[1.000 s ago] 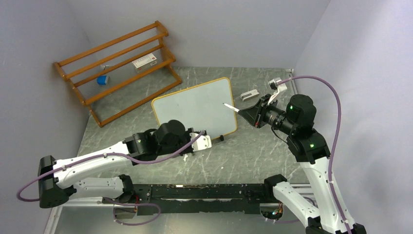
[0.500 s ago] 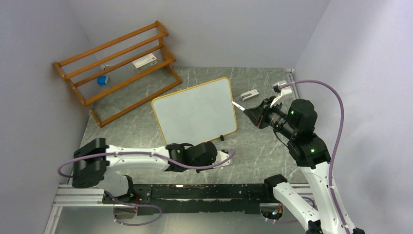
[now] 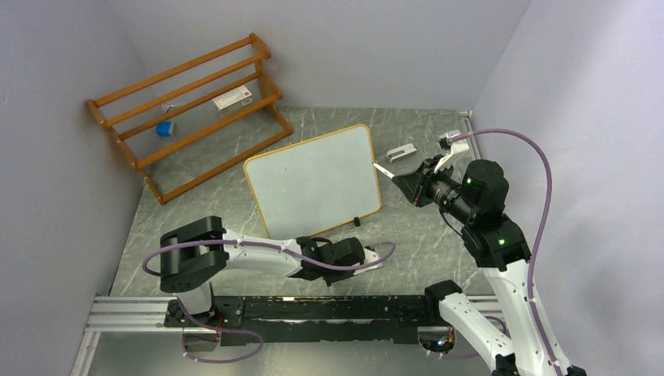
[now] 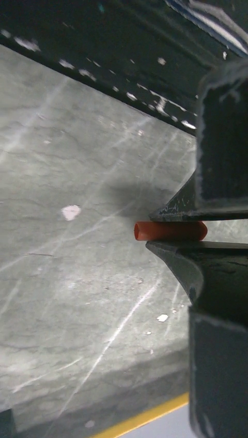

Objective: Write a sentence on the whiteboard
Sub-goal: Place the pen cap at the center of the board, then hold the whiteboard at the center of the board.

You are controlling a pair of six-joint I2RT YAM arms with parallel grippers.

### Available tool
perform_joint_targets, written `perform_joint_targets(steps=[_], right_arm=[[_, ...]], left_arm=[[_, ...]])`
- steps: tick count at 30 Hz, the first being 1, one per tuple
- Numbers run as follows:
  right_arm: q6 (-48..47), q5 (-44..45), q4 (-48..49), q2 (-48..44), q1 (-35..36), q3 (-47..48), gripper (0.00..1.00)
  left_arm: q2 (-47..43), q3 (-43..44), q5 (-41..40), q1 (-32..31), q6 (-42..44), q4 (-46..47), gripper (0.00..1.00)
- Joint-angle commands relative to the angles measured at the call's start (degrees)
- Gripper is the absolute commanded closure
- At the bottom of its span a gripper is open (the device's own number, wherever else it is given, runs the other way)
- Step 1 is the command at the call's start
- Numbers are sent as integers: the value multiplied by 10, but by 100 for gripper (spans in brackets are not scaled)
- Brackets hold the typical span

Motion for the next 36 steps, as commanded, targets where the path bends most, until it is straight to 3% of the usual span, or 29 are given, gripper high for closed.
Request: perform_joint_targets(steps=[1, 12, 13, 15, 17, 28, 31, 36], right_arm=[[-10, 4, 12, -1, -1, -2, 100], [-13, 4, 12, -4, 0, -6, 100], [-13, 5, 11, -4, -1, -6, 100], [-13, 5, 13, -6, 0, -8, 100], [-12, 2, 16, -7, -1, -11, 100], [-6, 1, 30, -9, 0, -15, 100], [-1, -2, 36, -12, 0, -20, 100], [2, 4, 44, -18, -1, -21, 100]], left_arm=[[27, 27, 20, 1, -21, 9, 80], [6, 28, 28, 14, -37, -2, 60], [1, 29, 29, 14, -37, -4, 57], [-17, 34, 31, 14, -37, -7, 40], [-32, 42, 32, 17, -36, -12, 33], [-123, 139, -6, 37, -25, -82, 18], [-158, 155, -4, 59, -17, -92, 9], [-198, 204, 25, 113, 4, -137, 6]])
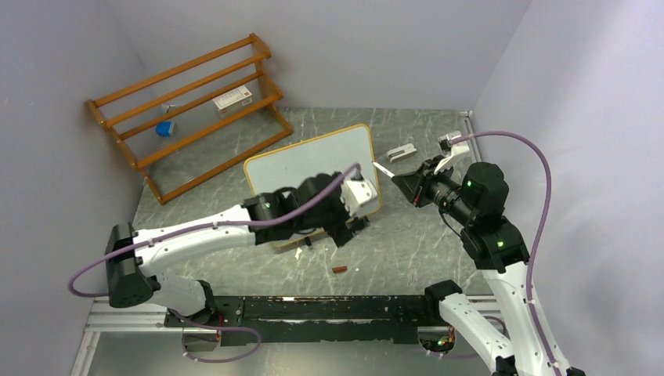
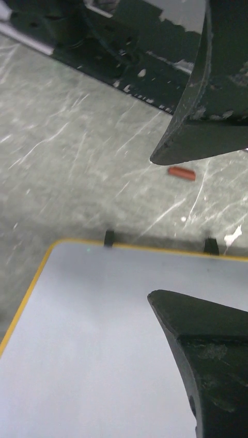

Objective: Write a sentence on the whiteboard
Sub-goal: Hold the whiteboard at the center of the board.

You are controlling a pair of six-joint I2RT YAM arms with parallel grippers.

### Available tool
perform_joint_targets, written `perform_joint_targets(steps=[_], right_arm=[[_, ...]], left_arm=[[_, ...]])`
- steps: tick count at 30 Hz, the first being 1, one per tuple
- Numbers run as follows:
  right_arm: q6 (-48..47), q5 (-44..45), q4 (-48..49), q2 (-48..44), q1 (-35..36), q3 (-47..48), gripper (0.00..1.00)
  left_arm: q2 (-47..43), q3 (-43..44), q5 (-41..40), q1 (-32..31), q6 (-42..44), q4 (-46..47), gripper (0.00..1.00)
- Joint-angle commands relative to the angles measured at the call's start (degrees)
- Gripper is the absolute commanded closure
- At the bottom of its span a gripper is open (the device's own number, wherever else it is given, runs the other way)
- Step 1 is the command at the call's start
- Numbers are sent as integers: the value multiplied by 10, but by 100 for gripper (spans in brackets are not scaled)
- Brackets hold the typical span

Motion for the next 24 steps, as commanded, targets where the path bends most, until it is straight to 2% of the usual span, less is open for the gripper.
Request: perform_joint_targets(steps=[1, 11, 13, 19, 24], right_arm=[[7, 3, 27, -10, -1, -7, 100], [1, -12, 35, -1, -1, -6, 100], [0, -16, 36, 1, 0, -6, 100], [-4, -24, 39, -1, 1, -10, 100], [-8, -29, 42, -1, 9, -14, 100]], left_arm=[[-40, 45, 17, 45, 23, -50, 3], [-106, 45, 80, 199, 11, -75, 2], [-118, 39, 106, 246, 9, -76, 2], [-161, 9, 242, 409, -12, -72, 5], [-181, 2, 333, 516, -14, -85, 6]])
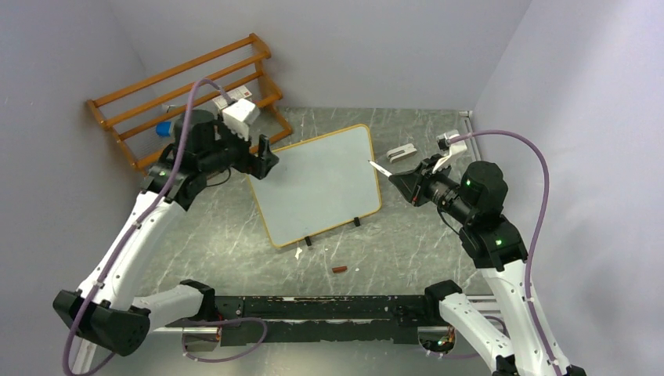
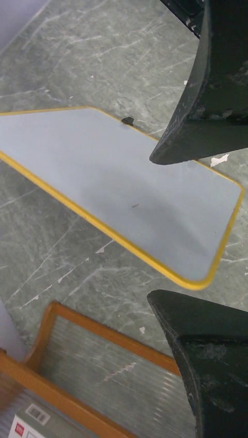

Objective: Write a sentence on the whiteboard
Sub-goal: Hold the whiteboard at the center of the board.

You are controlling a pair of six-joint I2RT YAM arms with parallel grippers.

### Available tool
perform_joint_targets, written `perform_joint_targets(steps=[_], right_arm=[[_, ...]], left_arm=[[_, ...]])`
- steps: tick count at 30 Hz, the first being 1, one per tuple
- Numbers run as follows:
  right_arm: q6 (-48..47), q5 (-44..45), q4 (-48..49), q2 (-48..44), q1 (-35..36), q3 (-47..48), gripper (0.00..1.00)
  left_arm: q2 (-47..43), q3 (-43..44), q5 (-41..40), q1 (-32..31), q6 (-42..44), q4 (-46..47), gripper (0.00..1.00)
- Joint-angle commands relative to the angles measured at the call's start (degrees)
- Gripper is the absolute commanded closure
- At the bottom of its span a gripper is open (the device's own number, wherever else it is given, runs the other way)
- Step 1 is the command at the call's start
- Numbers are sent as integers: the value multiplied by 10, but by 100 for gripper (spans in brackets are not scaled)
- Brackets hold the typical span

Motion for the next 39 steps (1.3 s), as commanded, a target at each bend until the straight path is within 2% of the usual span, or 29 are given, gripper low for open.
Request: perform_joint_targets(steps=[1, 5, 8, 12, 16, 25, 29, 33, 39], right_arm=[[-9, -14, 23, -4, 8, -12, 100], [-10, -20, 27, -2, 14, -15, 100], [-10, -26, 30, 0, 18, -18, 100], [-10, -37, 34, 2, 23, -20, 100], [-8, -47, 36, 3, 25, -24, 100], [-12, -55, 34, 8, 25, -17, 100], [-13, -63, 34, 14, 25, -13, 100], [-14, -72, 38, 23, 25, -12, 100], [-17, -81, 43, 31, 28, -13, 100]], left_arm=[[-19, -10, 149, 83, -11, -13, 6], [-18, -48, 256, 186, -15, 1, 9], [-19, -97, 341, 248, -56, 52, 11], [-5, -150, 434, 280, -100, 141, 15], [13, -177, 490, 286, -135, 214, 20], [74, -189, 545, 287, -174, 317, 36], [92, -197, 565, 286, -181, 347, 49], [96, -215, 577, 286, -184, 372, 54], [92, -238, 582, 286, -186, 398, 74]])
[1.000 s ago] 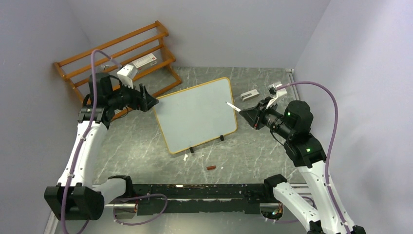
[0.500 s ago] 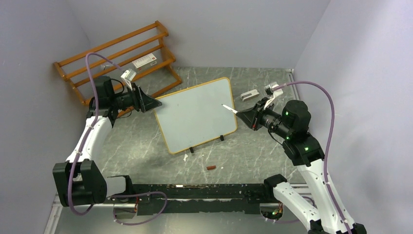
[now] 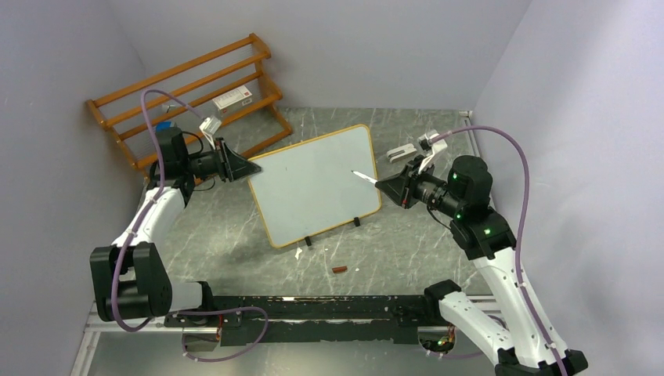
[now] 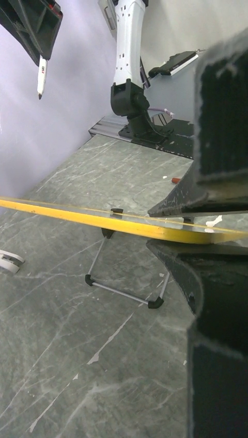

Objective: Write a sentence on the whiteboard
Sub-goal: Hold the whiteboard at the center of the board.

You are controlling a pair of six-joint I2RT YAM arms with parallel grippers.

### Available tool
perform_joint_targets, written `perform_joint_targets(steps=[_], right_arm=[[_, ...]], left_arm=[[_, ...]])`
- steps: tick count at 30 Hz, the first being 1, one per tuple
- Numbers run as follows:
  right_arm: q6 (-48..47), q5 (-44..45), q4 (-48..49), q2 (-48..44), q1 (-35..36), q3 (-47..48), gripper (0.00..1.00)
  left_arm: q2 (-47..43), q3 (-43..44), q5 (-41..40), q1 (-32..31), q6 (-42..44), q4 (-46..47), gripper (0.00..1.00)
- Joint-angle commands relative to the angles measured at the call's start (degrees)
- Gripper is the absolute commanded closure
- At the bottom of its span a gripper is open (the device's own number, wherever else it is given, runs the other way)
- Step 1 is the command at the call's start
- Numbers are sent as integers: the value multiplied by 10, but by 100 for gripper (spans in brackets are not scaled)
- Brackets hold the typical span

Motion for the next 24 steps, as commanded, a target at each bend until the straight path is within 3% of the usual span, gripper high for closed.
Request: perform_joint_targets(steps=[1, 8, 13, 17, 24], right_arm=[[-11, -11, 18, 0, 5, 8, 100], [-10, -13, 20, 12, 12, 10, 100], [-10, 9, 23, 23, 33, 13, 100], [-12, 55, 26, 27, 70, 9, 100], [-12, 181, 53, 50, 189, 2, 100]], left_arm=[[-5, -21, 30, 5, -8, 65, 76], [-18, -56, 38, 5, -31, 113, 94], [-39, -79, 38, -3, -31, 126, 95], [-45, -64, 31, -10, 16, 72, 95], [-56, -55, 5, -16, 68, 11, 95]])
